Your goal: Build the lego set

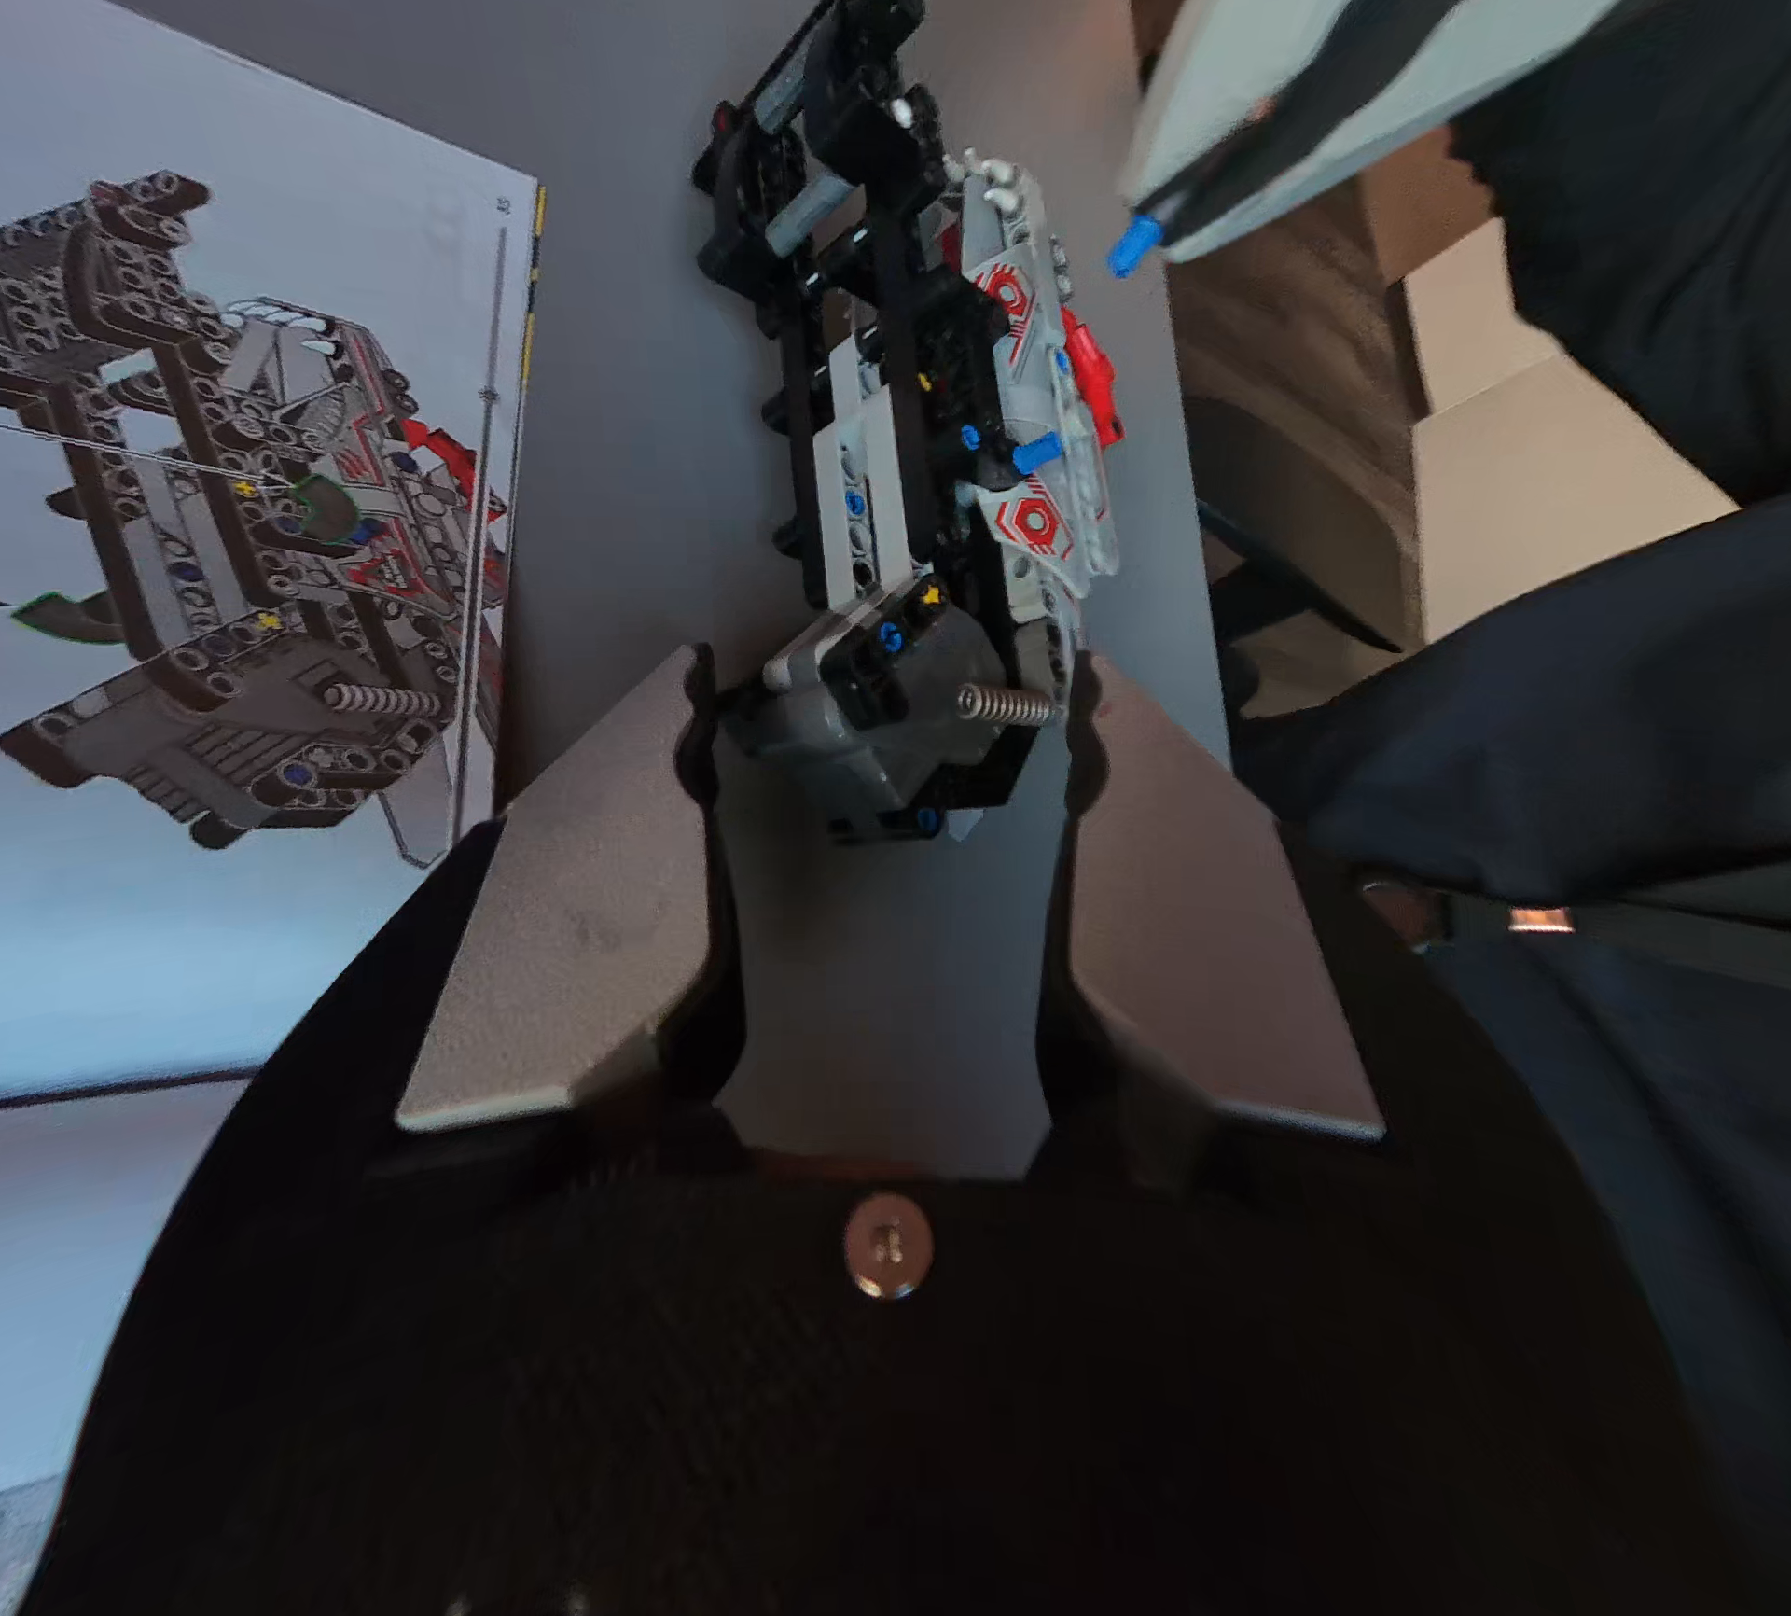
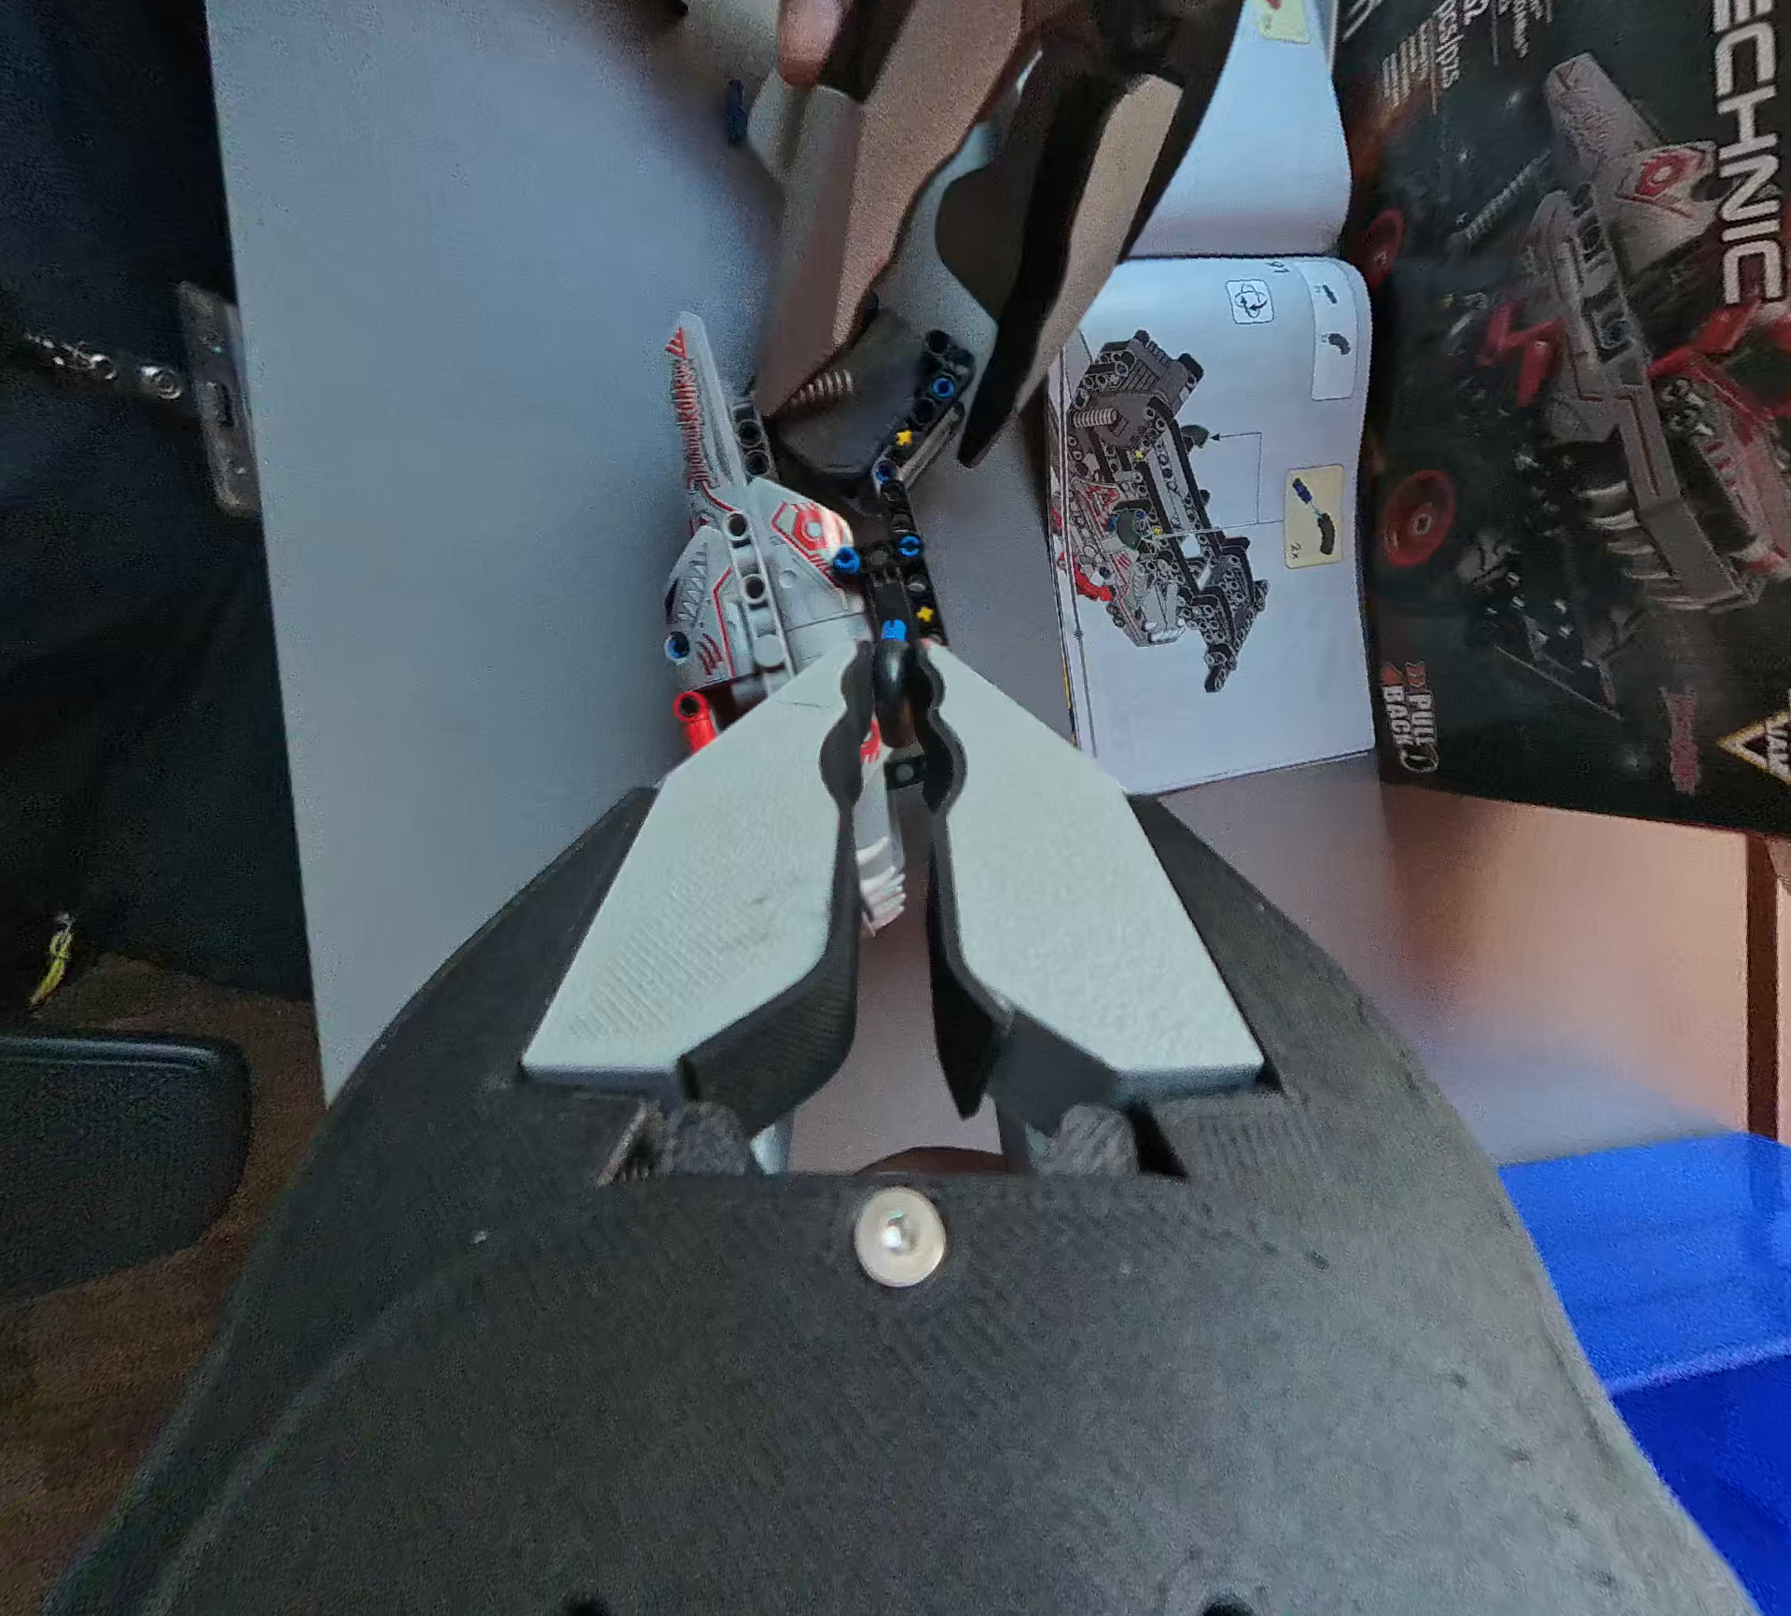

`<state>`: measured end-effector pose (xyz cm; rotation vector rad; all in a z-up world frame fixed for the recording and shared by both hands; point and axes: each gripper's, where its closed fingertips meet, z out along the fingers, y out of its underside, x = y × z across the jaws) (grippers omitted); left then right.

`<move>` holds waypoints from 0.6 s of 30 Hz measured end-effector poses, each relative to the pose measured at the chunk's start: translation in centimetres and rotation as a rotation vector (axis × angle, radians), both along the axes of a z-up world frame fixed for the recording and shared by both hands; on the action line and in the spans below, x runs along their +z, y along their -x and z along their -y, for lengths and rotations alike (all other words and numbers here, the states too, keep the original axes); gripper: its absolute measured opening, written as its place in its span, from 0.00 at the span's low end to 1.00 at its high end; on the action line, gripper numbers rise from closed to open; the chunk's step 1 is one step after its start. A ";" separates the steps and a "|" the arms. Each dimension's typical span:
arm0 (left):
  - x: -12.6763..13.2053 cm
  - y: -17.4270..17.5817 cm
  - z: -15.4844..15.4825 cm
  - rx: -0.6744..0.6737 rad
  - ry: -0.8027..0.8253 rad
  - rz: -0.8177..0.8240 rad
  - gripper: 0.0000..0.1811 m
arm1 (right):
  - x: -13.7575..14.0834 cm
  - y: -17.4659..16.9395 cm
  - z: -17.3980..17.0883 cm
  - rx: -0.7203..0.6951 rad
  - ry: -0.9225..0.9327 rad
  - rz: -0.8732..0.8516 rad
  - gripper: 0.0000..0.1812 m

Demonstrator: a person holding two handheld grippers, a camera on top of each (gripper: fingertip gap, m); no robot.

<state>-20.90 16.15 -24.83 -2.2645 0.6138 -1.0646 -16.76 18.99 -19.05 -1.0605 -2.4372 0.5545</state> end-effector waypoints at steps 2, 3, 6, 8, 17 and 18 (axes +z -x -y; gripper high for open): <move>0.2 -0.3 0.1 -0.002 0.013 0.077 0.39 | -0.1 0.6 0.1 0.036 -0.008 0.016 0.02; 0.1 -0.2 0.0 -0.009 0.026 0.106 0.38 | -0.3 0.8 0.3 0.054 -0.019 0.029 0.03; -0.3 0.0 -0.3 -0.024 0.053 0.149 0.33 | -0.9 1.3 0.3 0.095 -0.044 0.090 0.03; -0.2 -0.1 -0.4 -0.038 0.039 0.180 0.30 | -1.3 1.4 0.4 0.125 -0.066 0.135 0.02; 0.9 -0.2 -0.7 -0.050 0.023 0.276 0.13 | -2.5 1.7 0.8 0.194 -0.185 0.271 0.02; 0.9 -0.2 -0.7 -0.052 0.024 0.276 0.13 | -2.6 1.7 0.7 0.193 -0.195 0.287 0.02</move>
